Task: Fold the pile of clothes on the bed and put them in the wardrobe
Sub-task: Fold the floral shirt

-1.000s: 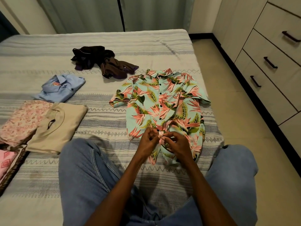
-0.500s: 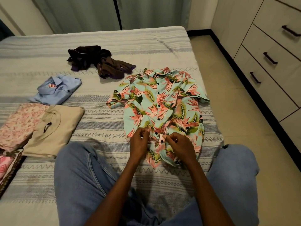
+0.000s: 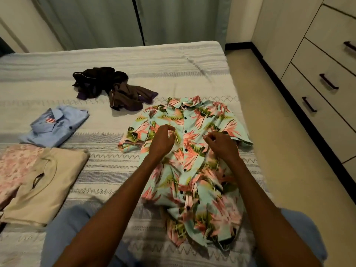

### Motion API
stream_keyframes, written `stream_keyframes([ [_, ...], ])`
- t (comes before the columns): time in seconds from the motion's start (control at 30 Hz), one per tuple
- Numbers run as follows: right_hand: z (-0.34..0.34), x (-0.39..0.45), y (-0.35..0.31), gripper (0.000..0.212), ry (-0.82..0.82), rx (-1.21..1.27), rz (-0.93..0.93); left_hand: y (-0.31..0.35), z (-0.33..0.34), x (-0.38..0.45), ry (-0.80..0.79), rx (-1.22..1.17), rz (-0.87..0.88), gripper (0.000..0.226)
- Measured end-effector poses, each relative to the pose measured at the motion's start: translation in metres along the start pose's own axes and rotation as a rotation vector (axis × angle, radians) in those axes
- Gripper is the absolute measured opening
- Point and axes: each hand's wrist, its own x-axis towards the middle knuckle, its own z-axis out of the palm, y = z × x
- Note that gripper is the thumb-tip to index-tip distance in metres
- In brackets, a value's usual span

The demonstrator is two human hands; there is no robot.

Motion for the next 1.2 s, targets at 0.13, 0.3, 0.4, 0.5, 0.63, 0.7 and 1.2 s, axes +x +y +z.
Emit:
stream_keyframes([
  [0.13, -0.005, 0.088, 0.007, 0.042, -0.064, -0.125, -0.056, -0.018, 0.000, 0.079, 0.017, 0.084, -0.116, 0.032],
  [0.3, 0.009, 0.185, 0.019, 0.051, -0.011, -0.302, -0.112, -0.064, 0.012, 0.166, -0.001, 0.198, -0.161, 0.039],
  [0.4, 0.032, 0.226, 0.038, 0.058, -0.037, -0.422, -0.033, -0.091, 0.022, 0.190, -0.086, 0.316, -0.229, 0.038],
  [0.5, 0.067, 0.237, 0.065, 0.060, -0.010, -0.530, 0.026, -0.116, 0.044, 0.187, 0.028, 0.403, -0.136, 0.040],
  [0.63, 0.089, 0.240, 0.077, 0.054, 0.255, -0.587, -0.016, -0.126, 0.063, 0.189, 0.229, 0.420, -0.134, 0.043],
  [0.7, 0.089, 0.241, 0.080, 0.050, 0.336, -0.590, -0.051, -0.122, 0.062, 0.193, 0.308, 0.410, -0.225, 0.048],
  [1.2, -0.010, 0.190, 0.016, 0.039, -0.031, -0.357, 0.145, -0.063, -0.066, 0.185, -0.094, 0.417, -0.182, 0.030],
])
